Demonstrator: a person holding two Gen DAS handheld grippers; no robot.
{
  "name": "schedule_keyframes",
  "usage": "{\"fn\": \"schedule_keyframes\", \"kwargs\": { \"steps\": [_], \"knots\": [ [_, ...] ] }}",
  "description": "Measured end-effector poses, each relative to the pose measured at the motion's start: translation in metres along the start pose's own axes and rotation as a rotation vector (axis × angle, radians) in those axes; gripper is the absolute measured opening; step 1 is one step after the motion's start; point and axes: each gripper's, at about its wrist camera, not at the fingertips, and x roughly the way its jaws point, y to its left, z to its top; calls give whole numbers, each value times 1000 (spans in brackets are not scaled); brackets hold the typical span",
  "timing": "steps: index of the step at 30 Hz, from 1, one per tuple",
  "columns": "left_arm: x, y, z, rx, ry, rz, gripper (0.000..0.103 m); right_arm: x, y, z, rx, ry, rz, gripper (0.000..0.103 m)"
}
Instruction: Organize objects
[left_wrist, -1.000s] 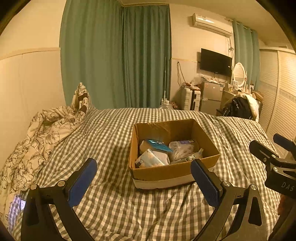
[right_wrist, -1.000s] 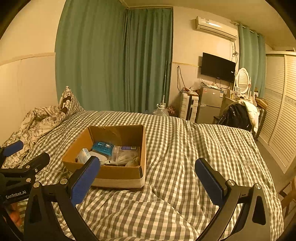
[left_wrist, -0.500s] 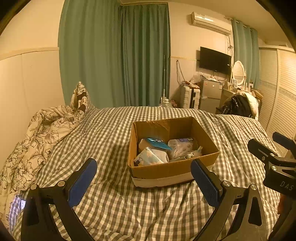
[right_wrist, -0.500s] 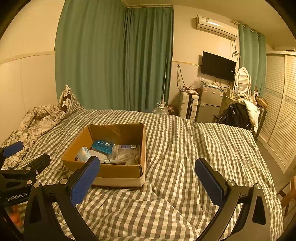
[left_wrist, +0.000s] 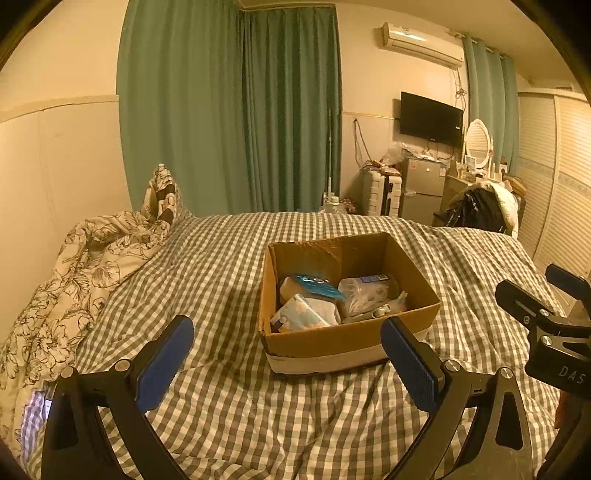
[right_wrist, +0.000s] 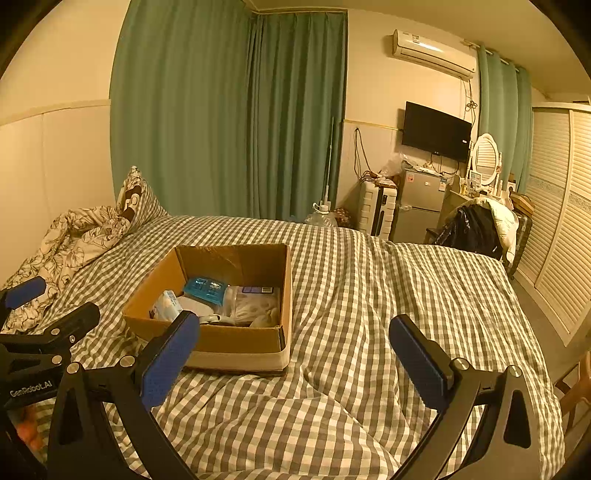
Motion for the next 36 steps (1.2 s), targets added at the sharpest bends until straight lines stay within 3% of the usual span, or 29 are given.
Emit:
{"fn": "schedule_keyframes", "kwargs": {
  "steps": [8, 36],
  "knots": [
    [1, 4, 0, -7, -3, 42, 103, 0, 0, -1, -1, 1, -2, 103],
    [3, 7, -3, -12, 22, 21, 103, 4, 2, -3, -10, 14, -2, 103]
  ]
}}
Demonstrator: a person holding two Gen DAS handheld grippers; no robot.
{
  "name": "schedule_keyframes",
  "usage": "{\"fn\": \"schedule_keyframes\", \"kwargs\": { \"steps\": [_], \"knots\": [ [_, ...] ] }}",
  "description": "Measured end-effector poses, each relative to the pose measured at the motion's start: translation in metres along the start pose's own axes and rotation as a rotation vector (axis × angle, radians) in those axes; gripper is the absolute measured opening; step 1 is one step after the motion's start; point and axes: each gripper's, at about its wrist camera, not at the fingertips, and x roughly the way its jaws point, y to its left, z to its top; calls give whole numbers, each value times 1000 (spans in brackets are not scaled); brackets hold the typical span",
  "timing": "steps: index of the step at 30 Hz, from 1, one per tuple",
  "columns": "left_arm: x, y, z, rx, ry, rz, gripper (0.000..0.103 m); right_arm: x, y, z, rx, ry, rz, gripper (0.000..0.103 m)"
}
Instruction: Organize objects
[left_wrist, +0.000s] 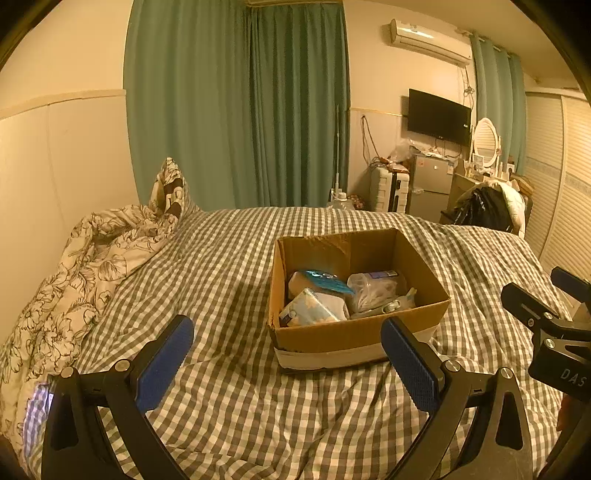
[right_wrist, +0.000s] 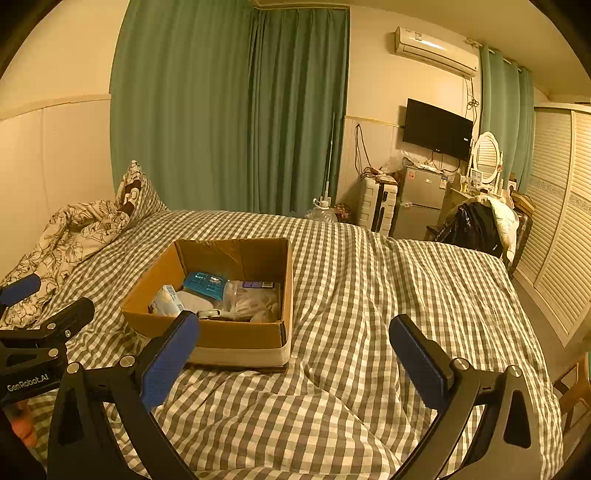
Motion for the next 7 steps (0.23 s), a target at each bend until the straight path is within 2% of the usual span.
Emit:
{"fn": "schedule_keyframes", "kwargs": {
  "steps": [7],
  "knots": [
    [1, 8, -2, -44, 9, 3, 103, 1, 0, -2, -1, 3, 1, 103]
  ]
}}
